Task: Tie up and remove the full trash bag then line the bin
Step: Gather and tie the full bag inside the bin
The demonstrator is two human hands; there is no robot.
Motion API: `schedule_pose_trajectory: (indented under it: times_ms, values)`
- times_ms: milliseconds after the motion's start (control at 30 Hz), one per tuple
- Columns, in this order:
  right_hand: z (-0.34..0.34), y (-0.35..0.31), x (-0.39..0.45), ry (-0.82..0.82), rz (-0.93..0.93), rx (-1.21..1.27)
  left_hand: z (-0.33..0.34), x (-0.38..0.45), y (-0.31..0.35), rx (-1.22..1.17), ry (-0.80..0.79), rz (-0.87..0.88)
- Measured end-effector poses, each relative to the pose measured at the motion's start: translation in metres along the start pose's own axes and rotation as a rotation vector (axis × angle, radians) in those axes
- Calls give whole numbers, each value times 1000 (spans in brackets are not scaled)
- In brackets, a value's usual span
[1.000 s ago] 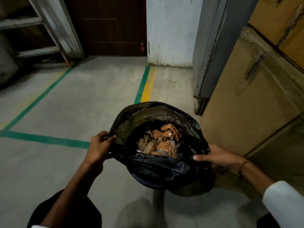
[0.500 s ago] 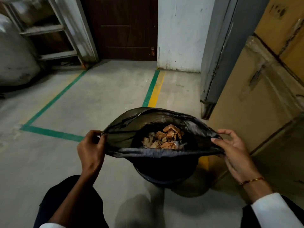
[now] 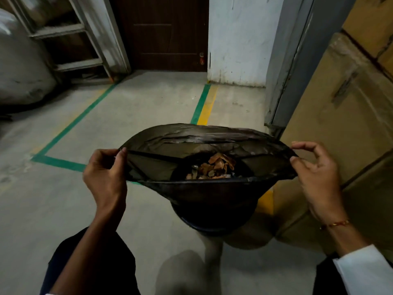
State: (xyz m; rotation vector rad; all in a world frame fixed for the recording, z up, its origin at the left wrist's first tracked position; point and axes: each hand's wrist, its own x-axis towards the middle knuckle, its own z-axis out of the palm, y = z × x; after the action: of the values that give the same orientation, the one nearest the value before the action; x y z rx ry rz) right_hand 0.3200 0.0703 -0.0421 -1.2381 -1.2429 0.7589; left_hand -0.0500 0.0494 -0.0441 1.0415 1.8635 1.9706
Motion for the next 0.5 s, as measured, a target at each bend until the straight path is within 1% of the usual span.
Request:
schedule_pose_trajectory:
  times_ms: [67,133,200,267,300,333,400,433,500]
  values:
    - [-3,-2,12,18,-46,-104,4,9,1,13,5,11]
    - [-6,-4,28,-12,-95,-297,7,19,2,1,10,-11]
    - [-8,-3,44,-139,-135,-597,9,24,1,-23,9,-34]
    - [-8,0,60,-286,-74,-884,10,24,0,-23,-2,-30]
    - [-6,0,67,-311,-22,-960,9,23,0,-14,-8,-23]
    - [-5,0,72,-302,17,-991,9,22,-1,-9,-14,-17]
    - [-2,-2,80,-242,12,-958,8,23,-2,-10,-18,-25]
    - [1,-4,81,-201,-7,-896,7,25,-3,-13,-9,-43]
    - [7,-8,79,-88,23,-644,4,29,-7,-28,10,-97]
